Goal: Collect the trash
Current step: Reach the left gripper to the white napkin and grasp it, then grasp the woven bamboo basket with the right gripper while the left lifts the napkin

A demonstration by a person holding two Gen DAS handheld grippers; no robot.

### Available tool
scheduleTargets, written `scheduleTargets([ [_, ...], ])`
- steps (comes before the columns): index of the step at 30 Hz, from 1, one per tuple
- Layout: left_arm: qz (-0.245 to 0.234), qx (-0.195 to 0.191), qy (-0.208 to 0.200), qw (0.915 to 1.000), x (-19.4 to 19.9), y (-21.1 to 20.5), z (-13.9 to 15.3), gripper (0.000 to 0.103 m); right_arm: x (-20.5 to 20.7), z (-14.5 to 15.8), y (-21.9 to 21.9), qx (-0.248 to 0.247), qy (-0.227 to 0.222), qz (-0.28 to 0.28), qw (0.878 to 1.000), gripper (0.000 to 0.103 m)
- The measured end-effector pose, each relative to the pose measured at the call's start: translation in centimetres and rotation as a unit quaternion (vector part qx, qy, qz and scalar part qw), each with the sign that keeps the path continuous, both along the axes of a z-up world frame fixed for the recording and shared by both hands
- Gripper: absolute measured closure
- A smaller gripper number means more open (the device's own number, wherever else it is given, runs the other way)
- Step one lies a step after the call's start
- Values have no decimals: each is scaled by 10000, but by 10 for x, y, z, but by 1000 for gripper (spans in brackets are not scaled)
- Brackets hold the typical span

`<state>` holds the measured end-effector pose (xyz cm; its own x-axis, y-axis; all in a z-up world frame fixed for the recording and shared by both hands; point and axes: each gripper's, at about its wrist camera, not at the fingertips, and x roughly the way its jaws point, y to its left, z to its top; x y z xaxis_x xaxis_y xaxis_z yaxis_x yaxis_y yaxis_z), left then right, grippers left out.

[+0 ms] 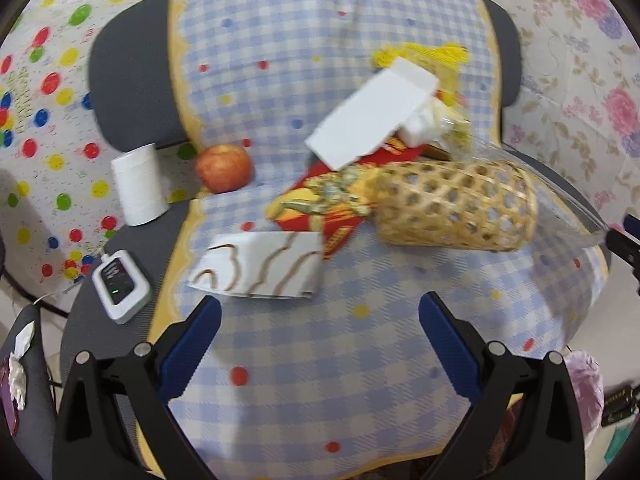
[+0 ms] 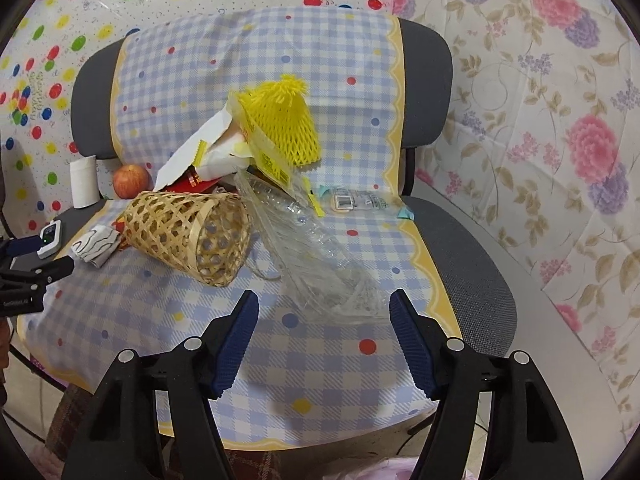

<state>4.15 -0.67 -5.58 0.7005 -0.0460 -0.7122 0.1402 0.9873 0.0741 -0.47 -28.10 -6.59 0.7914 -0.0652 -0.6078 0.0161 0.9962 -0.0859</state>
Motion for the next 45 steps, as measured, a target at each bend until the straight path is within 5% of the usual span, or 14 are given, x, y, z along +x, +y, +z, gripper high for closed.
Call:
scheduleTargets([
  [4,352,6,-132,9993,1,29,3,7,-2,5,7,122,-101,125,9998,34],
  [9,442,16,35,9990,6,46,-8,20,2,9,16,257,-133,252,9993,34],
  [22,66,441,152,9989,56,9,-48,22,18,6,40,222,-28,276,9994,35],
  [29,-150,-175,354,9991,69,23,-63,40,17,2,49,268,66,352,9990,42],
  [37,-298,-165,321,9989,60,28,-55,100,8,5,57,485,17,476,9977,43],
  [45,-584,-638,-284,9958,22,25,9,101,23,1,71,731,45,834,9938,43],
])
